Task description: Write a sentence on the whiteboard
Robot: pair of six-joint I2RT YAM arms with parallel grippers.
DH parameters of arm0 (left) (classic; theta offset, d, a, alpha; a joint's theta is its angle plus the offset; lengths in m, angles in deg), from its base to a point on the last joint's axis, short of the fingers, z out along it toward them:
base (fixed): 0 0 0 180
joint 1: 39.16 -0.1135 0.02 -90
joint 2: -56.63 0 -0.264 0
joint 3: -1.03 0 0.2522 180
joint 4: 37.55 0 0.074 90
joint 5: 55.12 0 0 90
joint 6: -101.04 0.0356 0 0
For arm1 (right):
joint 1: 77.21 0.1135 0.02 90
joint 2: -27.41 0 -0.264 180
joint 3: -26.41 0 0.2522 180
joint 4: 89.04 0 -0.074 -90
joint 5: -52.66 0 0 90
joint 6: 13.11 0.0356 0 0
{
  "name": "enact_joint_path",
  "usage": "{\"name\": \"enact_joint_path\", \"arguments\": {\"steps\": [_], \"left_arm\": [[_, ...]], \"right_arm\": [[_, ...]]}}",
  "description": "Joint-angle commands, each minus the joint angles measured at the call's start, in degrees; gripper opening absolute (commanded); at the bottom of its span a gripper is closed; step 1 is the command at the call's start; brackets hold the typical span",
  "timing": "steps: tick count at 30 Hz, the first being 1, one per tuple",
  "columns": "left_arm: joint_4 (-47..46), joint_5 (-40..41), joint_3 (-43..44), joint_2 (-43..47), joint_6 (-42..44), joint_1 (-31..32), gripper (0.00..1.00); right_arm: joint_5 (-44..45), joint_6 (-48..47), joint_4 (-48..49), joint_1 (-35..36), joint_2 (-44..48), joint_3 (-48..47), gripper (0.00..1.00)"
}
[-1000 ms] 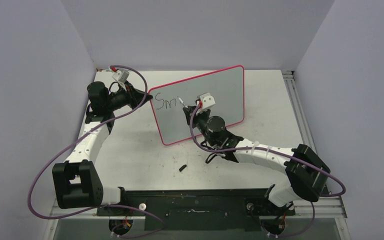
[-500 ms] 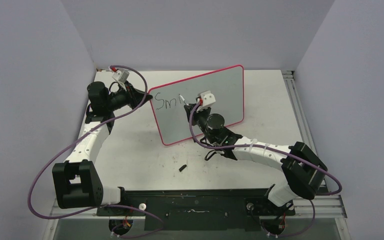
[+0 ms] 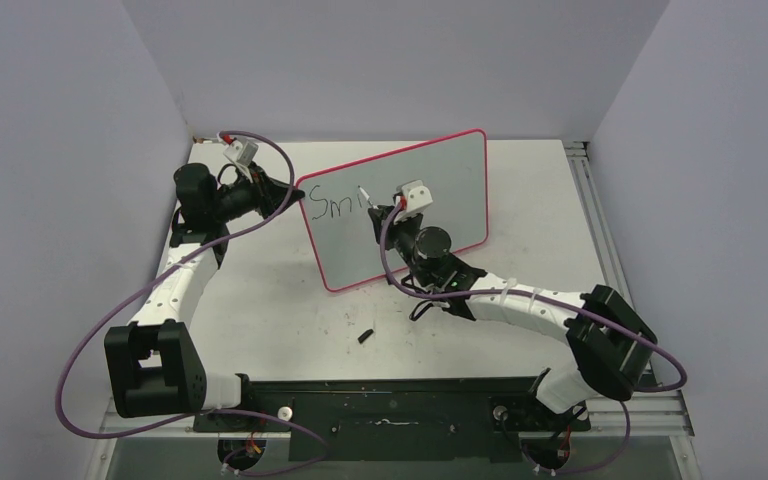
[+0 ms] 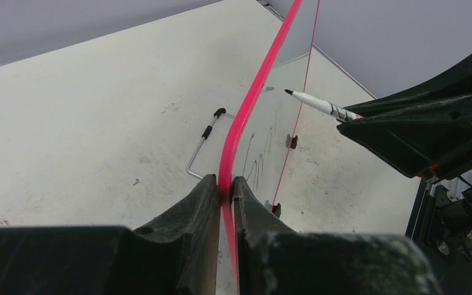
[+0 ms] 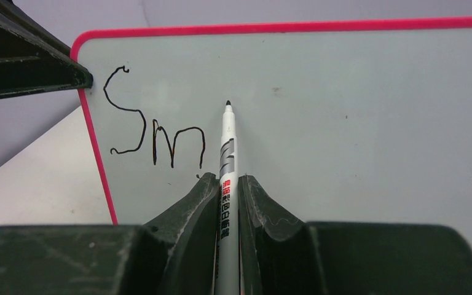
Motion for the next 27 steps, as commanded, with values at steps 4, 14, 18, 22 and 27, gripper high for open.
{"name": "enact_joint_path", "arguments": {"steps": [4,14,18,22,27], "left_arm": [[-0.1,-1.1,0.4,1.4,0.9,-0.2,0.0],[-0.1,-1.1,0.4,1.3,0.9,-0.2,0.0],[-0.1,-1.1,0.4,1.3,1.0,-0.2,0.0],[-0.1,-1.1,0.3,1.3,1.0,-0.2,0.0],[-0.1,-1.2,0.4,1.3,1.0,-0.2,0.0]], "right_arm": [[2.2,-2.6,3.5,0.7,5.6,-0.6,0.05],[1.4,-3.2,3.7,-1.3,2.5,-2.8,0.05],[0.7,-3.1,3.6,-2.0,1.1,-3.7,0.05],[0.2,-2.8,3.4,-2.4,0.2,-4.0,0.05],[0.2,-2.5,2.8,-2.6,-0.3,-3.7,0.05]]}}
